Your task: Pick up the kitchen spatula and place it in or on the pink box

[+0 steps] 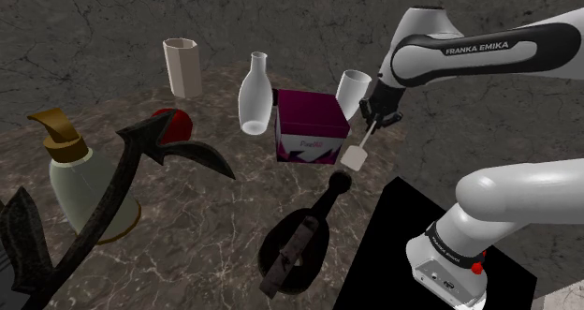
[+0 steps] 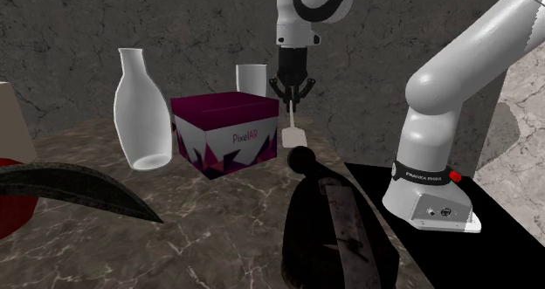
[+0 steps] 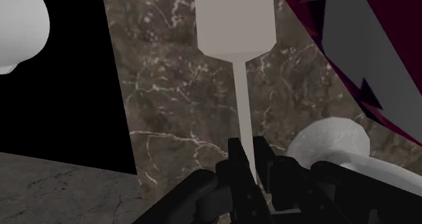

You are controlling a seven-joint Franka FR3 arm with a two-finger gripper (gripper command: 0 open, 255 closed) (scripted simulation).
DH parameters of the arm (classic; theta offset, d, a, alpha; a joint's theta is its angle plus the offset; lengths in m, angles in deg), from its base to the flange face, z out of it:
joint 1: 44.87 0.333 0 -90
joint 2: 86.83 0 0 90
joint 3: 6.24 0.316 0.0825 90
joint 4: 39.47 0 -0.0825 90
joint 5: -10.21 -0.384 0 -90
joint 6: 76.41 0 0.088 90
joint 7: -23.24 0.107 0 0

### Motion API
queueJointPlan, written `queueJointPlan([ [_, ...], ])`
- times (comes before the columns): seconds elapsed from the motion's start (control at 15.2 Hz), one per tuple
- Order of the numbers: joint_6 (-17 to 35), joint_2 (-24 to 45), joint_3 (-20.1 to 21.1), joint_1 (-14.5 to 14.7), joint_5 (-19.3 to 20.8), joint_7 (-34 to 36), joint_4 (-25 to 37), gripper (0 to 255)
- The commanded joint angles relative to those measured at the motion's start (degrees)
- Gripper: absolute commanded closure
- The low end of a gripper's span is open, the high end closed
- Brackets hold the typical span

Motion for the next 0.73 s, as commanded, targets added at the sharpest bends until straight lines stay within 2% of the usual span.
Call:
queueJointPlan([
  [0.0,-1.8,-0.5,-0.3,-0.1,0.2,0.0,1.3,255],
  [0.66,-10.2,-2.4,-2.0,-0.4,1.4,-0.3,7.8,255],
])
